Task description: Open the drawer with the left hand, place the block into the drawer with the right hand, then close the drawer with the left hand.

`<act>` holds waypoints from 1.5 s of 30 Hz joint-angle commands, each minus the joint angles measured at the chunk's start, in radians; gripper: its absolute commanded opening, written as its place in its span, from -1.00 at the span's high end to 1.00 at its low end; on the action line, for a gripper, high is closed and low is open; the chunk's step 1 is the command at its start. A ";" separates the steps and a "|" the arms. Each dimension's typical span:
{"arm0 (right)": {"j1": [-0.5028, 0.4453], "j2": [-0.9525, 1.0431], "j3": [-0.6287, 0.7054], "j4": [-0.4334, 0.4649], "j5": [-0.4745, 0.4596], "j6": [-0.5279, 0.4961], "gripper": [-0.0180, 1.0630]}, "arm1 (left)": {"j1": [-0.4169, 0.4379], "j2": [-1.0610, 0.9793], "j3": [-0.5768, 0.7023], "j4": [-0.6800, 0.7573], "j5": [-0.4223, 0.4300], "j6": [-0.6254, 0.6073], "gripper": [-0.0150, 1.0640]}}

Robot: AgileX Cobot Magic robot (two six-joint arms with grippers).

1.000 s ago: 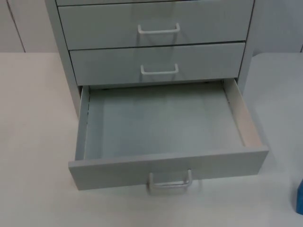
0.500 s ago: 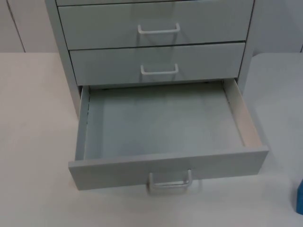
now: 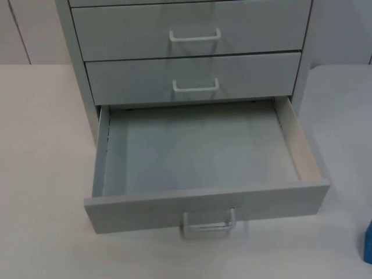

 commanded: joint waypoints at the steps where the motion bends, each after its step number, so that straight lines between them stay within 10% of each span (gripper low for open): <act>1: 0.043 0.021 -0.006 0.006 -0.092 0.075 -0.98 | 0.002 -0.002 0.003 0.001 -0.012 -0.008 -0.98; 16: 0.362 0.260 -0.006 -0.473 -0.255 0.806 -0.98 | 0.002 -0.002 0.003 0.001 -0.008 -0.008 -0.98; 33: 0.362 0.450 -0.006 -0.485 -0.455 0.900 -0.91 | 0.002 -0.002 0.003 -0.008 -0.006 -0.008 -0.98; 38: 0.362 0.491 -0.006 -0.485 -0.466 0.908 -0.54 | 0.002 -0.002 0.003 -0.008 -0.006 -0.008 -0.98; 45: 0.362 0.493 -0.006 -0.485 -0.452 0.899 0.85 | 0.002 -0.002 0.003 -0.008 -0.006 -0.008 -0.98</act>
